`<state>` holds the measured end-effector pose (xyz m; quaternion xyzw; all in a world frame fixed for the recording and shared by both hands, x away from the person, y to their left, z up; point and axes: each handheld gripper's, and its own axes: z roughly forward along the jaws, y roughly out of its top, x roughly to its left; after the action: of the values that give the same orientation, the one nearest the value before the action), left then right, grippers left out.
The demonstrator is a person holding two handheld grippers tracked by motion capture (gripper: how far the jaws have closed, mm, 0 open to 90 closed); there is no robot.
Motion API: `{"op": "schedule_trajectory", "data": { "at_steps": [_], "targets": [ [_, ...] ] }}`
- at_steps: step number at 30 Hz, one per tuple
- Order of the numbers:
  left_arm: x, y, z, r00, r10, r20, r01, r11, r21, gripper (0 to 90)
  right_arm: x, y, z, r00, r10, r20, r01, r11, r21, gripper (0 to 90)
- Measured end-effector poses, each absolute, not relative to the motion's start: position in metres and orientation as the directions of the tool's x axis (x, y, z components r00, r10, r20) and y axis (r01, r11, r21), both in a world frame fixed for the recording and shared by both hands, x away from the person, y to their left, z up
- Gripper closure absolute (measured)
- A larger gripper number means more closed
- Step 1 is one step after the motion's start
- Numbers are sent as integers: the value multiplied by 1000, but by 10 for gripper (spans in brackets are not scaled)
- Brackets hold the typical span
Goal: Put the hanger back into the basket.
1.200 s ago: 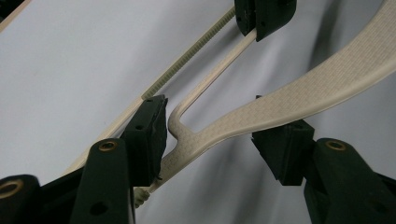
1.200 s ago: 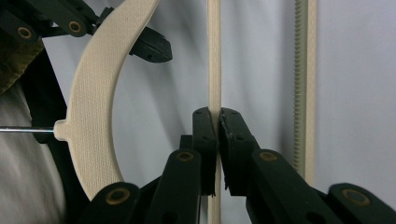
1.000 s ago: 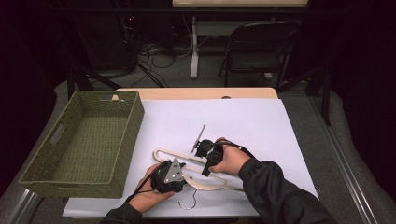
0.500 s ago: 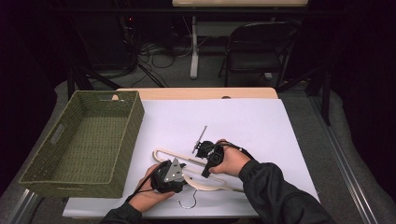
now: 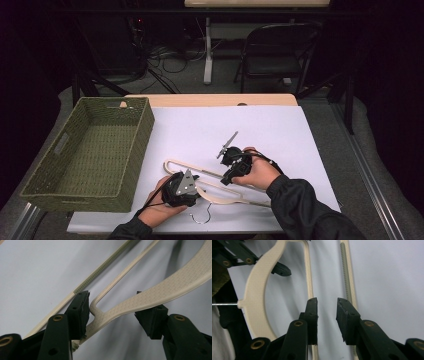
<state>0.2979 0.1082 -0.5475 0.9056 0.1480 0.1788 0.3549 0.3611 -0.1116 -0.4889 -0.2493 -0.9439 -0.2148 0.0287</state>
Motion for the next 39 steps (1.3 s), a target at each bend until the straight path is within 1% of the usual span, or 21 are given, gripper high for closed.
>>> {"op": "schedule_trajectory", "data": {
  "at_steps": [2, 3, 4, 11, 15, 16, 17, 19, 23, 27, 28, 29, 33, 36, 39],
  "targets": [
    [298, 108, -548, 893, 394, 218, 141, -705, 695, 457, 357, -118, -484, -880, 441, 177, 472, 771, 428, 712],
    [298, 108, -548, 893, 393, 218, 141, -705, 695, 457, 353, -120, -481, -882, 441, 168, 468, 775, 425, 713],
    [298, 108, -548, 894, 393, 217, 142, -706, 694, 457, 351, -122, -481, -887, 417, 197, 460, 767, 448, 713],
    [298, 109, -547, 897, 386, 214, 138, -707, 694, 462, 328, -131, -484, -910, 378, 170, 414, 799, 436, 708],
    [298, 109, -547, 897, 386, 216, 136, -705, 696, 468, 318, -129, -487, -919, 354, 173, 394, 812, 430, 694],
    [298, 109, -547, 897, 384, 218, 134, -708, 694, 468, 316, -128, -487, -925, 349, 151, 380, 826, 416, 689],
    [298, 108, -547, 899, 379, 218, 134, -713, 689, 467, 315, -128, -487, -926, 346, 152, 377, 827, 416, 685],
    [297, 108, -548, 897, 382, 221, 134, -713, 688, 467, 313, -127, -489, -928, 329, 172, 372, 817, 441, 677],
    [298, 108, -547, 897, 384, 218, 134, -707, 694, 468, 307, -122, -486, -936, 308, 169, 352, 821, 450, 650],
    [298, 109, -547, 898, 384, 216, 135, -707, 694, 468, 302, -117, -485, -949, 275, 153, 315, 834, 452, 607],
    [298, 109, -547, 898, 384, 216, 135, -707, 694, 468, 301, -115, -485, -956, 260, 135, 293, 841, 455, 591],
    [298, 109, -547, 898, 384, 215, 136, -706, 695, 468, 299, -114, -487, -960, 254, 120, 281, 846, 452, 593],
    [299, 109, -547, 900, 382, 210, 138, -706, 695, 468, 297, -109, -494, -963, 243, 118, 270, 862, 430, 586],
    [299, 109, -547, 899, 385, 209, 138, -703, 698, 468, 296, -105, -500, -971, 224, 85, 239, 872, 427, 583],
    [299, 109, -546, 899, 386, 207, 141, -701, 699, 467, 296, -101, -501, -976, 211, 49, 212, 881, 424, 614]
  ]
}}
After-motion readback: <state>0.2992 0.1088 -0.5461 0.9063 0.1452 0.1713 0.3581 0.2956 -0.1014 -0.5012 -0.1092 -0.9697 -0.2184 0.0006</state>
